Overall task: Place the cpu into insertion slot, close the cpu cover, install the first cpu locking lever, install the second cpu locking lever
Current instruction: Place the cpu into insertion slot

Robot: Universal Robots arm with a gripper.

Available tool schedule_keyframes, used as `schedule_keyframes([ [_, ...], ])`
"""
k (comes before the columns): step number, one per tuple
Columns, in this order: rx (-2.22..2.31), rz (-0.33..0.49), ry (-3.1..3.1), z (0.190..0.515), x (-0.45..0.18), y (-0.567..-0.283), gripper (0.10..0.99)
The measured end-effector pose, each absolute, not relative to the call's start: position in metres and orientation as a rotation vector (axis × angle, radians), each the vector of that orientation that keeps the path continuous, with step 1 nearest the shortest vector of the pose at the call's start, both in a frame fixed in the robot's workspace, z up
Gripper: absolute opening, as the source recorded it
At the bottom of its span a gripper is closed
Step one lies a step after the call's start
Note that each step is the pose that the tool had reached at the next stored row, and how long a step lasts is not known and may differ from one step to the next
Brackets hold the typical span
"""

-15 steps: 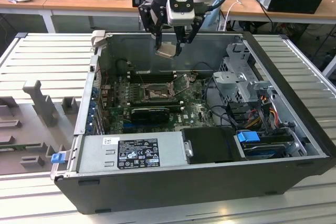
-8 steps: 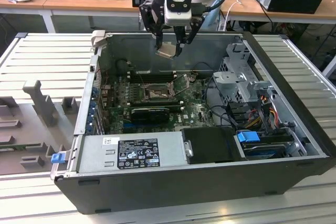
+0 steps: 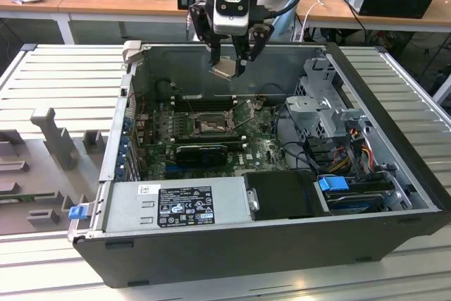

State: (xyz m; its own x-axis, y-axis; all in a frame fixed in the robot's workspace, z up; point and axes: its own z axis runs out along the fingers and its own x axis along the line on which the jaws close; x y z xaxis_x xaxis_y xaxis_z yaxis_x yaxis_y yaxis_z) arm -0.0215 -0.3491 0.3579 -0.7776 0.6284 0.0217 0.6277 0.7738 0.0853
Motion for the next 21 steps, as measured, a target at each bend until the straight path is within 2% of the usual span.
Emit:
schedule_keyframes([
  [21, 1.521, 0.131, 2.723, 0.3525, -0.0216, -0.3491, 0.529],
])
